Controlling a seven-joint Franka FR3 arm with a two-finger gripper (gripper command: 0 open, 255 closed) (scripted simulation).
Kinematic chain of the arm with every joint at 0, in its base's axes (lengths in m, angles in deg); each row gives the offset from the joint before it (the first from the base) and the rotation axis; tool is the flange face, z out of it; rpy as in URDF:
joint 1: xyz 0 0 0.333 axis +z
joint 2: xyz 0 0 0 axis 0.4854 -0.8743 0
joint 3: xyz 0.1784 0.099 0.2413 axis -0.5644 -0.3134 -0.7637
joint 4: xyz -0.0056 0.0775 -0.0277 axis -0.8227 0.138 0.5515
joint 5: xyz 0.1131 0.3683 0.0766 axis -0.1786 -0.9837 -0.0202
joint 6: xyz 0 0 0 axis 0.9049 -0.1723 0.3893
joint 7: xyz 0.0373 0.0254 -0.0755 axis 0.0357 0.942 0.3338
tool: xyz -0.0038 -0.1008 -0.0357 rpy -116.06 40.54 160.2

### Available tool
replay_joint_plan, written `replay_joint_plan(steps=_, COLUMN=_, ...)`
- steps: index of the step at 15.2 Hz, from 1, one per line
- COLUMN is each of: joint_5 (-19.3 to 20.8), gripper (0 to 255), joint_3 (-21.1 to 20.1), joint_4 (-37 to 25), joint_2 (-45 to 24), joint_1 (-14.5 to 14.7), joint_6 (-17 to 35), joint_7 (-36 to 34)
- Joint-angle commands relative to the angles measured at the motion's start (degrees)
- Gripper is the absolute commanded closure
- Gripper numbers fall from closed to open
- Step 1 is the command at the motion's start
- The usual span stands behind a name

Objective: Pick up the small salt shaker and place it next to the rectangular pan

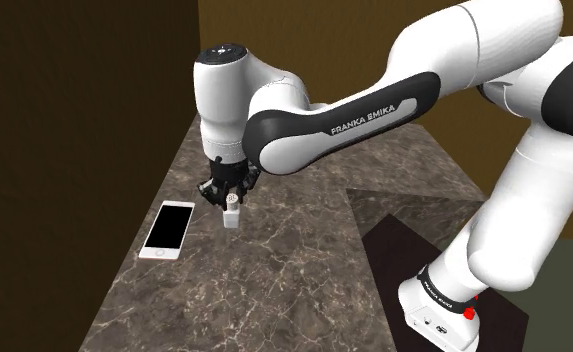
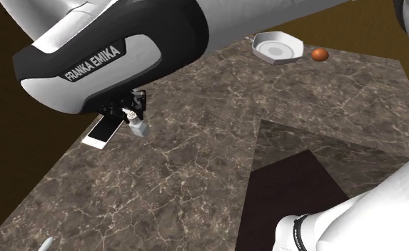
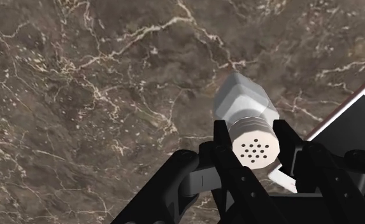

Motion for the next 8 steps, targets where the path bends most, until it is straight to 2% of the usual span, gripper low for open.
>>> replay_joint_plan(steps=1, joint_5=-0.73, gripper=255, joint_3=-0.21, joint_4=-0.61, joint_2=0.89, joint_1=-0.16, joint_6=-1.28, joint_7=0.53)
replay_joint_plan(steps=8, joint_5=-2.34, gripper=255, joint_3=-0.58, joint_4=-4.08, joint_2=2.69, joint_1=-0.41, joint_6=-6.02, joint_7=2.02)
